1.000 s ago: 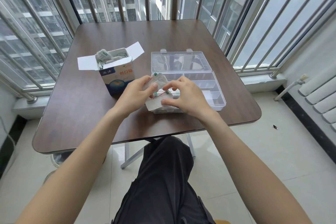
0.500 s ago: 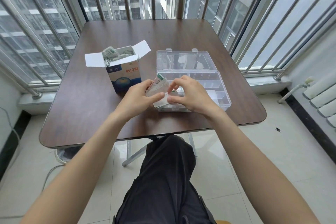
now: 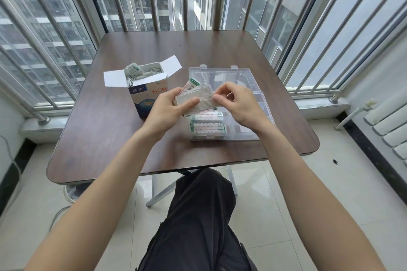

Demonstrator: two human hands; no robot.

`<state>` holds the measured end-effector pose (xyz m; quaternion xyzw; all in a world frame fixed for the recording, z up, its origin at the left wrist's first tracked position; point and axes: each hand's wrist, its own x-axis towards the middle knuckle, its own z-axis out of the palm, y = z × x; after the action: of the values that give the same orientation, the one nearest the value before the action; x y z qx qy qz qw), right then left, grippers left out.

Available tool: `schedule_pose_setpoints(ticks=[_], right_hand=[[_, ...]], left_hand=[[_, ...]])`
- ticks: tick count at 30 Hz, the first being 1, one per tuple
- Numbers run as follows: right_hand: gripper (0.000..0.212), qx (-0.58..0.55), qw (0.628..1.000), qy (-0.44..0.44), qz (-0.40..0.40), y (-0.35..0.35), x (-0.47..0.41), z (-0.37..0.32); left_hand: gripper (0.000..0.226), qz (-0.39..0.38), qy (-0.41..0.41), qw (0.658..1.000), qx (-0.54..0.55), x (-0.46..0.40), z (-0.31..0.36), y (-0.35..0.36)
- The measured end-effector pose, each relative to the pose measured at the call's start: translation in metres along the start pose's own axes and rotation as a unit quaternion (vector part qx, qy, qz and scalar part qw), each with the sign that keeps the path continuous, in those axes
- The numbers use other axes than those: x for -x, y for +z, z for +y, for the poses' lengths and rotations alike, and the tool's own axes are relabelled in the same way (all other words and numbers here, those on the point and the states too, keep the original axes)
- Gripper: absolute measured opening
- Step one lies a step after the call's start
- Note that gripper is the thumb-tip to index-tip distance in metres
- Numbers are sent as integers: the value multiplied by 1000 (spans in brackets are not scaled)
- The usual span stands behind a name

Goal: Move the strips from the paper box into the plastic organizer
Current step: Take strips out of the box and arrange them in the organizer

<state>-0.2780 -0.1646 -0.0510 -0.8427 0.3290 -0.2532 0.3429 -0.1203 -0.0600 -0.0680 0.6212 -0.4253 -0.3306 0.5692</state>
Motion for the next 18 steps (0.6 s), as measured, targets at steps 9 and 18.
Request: schedule_pose_setpoints(ticks=[9,18], right_hand=[[4,-69,997,-23,34,-14,40,18],[2,56,993,-104,-19,10,43,31]], left_hand=[[12,28,-14,999,24,3,-11,-9],[12,33,-9,998,46,0,-1,4]])
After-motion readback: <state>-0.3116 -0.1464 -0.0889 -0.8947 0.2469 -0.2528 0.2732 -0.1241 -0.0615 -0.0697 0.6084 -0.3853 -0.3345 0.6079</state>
